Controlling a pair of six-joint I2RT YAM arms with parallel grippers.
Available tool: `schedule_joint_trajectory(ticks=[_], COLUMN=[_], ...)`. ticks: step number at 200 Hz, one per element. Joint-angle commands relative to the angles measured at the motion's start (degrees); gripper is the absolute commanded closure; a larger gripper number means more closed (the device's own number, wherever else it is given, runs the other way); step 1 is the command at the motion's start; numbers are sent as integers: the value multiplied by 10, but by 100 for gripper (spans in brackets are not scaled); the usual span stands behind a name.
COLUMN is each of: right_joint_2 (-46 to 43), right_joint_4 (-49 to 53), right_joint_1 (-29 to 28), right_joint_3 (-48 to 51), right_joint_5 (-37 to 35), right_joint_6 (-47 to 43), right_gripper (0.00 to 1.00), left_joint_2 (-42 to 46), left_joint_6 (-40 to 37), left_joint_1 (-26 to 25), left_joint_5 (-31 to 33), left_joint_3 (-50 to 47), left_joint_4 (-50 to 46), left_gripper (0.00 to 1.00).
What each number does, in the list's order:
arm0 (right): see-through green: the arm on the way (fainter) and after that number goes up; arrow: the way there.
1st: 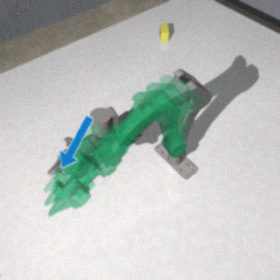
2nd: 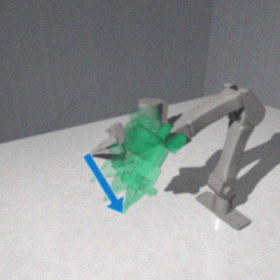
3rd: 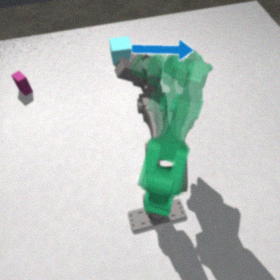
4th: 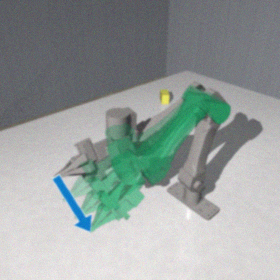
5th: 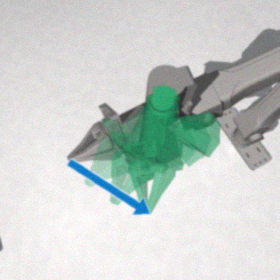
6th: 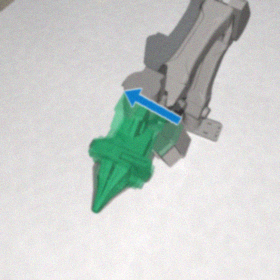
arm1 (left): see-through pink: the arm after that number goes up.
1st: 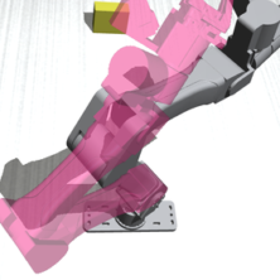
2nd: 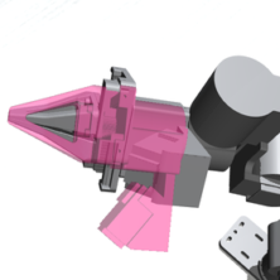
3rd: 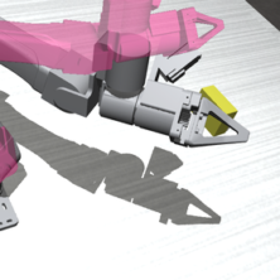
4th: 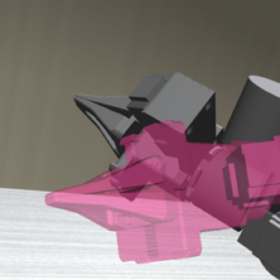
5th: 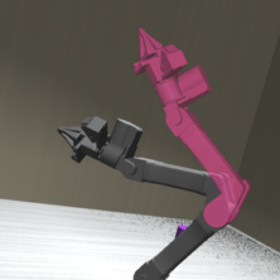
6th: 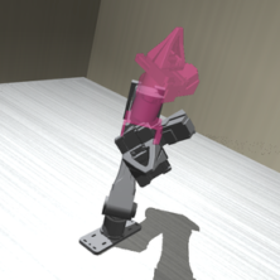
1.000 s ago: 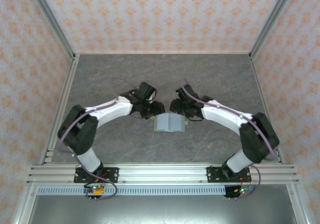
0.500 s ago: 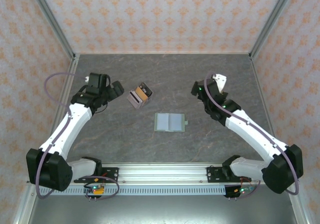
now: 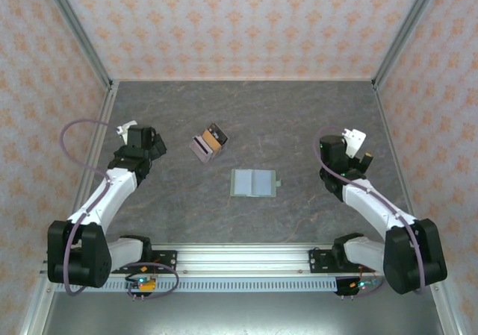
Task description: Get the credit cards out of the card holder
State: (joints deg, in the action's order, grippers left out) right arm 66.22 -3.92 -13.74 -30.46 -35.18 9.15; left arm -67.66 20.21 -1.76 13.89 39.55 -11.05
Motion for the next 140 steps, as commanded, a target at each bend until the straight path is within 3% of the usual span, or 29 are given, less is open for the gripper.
schedule_joint_trajectory(ticks=[1,28,75,99,140], right_joint_2=[33,73,133,150,177], right_joint_4=[-145,-237,-365,-394,-440], right_joint_1=[23,38,49,60,72], right_joint_3=[22,50,73,79,95], right_joint_5=[33,83,147,184,220], right_joint_6=[-74,-102,-138,-136,-134], right_gripper=[0,0,0,0,0], left_joint_2=[27,30,-25,-73,-147], left_joint_6=[-70,-119,-189,-192,-192], left_joint_1=[5,4,5,6,5], left_joint_5=[47,16,-44,-87,-92], left_joint_3=[-59,-127,-172,-176,-169], left_joint_4=[151,287,440,493,543], left_gripper=[0,0,0,1,1])
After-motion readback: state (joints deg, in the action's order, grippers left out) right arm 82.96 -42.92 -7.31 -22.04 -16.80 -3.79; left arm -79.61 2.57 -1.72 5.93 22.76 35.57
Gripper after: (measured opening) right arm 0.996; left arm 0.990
